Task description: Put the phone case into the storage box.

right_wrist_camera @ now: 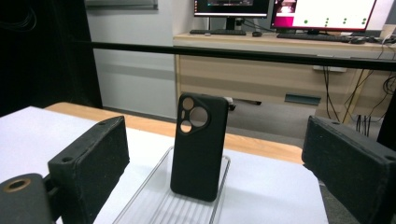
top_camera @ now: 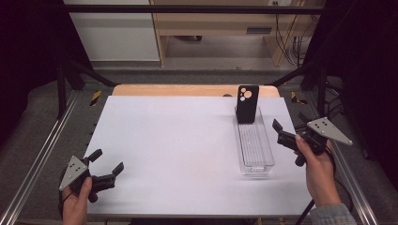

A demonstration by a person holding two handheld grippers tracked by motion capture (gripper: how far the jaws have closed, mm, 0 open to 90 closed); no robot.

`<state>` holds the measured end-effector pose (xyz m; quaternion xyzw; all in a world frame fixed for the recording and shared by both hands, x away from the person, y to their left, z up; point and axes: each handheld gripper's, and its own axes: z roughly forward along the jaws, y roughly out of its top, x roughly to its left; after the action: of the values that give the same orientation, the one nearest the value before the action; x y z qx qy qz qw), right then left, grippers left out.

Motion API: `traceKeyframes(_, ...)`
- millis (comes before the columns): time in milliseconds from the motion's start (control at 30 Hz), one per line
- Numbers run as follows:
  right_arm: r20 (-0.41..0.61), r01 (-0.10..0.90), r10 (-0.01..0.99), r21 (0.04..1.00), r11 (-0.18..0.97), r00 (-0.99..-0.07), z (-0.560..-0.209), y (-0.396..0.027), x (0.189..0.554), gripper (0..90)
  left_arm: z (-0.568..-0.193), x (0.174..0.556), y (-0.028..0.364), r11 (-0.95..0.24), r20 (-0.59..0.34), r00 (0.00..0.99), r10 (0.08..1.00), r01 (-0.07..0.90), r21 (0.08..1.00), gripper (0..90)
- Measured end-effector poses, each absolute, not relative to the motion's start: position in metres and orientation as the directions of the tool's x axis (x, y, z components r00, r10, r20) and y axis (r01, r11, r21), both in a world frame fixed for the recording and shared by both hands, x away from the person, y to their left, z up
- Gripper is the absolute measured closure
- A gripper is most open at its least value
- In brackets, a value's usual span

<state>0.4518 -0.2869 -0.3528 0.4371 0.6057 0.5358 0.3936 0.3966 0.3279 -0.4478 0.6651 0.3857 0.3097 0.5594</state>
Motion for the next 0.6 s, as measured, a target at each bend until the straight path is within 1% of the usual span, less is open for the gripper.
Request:
traceKeyframes(233, -0.01, 0.116, 0.95, 0.992, 0.049, -0.312, -0.363, -0.291, 0.445, 7.5, -0.448, 0.397, 0.328, -0.08, -0.018, 0.512, 0.859, 0.168, 0.982, 3.1)
traceKeyframes(333, -0.027, 0.12, 0.948, 0.99, 0.068, -0.317, -0.368, -0.293, 0.441, 7.5, -0.448, 0.397, 0.327, -0.081, -0.018, 0.516, 0.857, 0.169, 0.982, 3.1)
traceKeyframes(600, -0.044, 0.108, 0.948, 0.991, 0.082, -0.314, -0.38, -0.3, 0.433, 7.9, -0.448, 0.397, 0.326, -0.083, -0.018, 0.52, 0.854, 0.171, 0.982, 3.1)
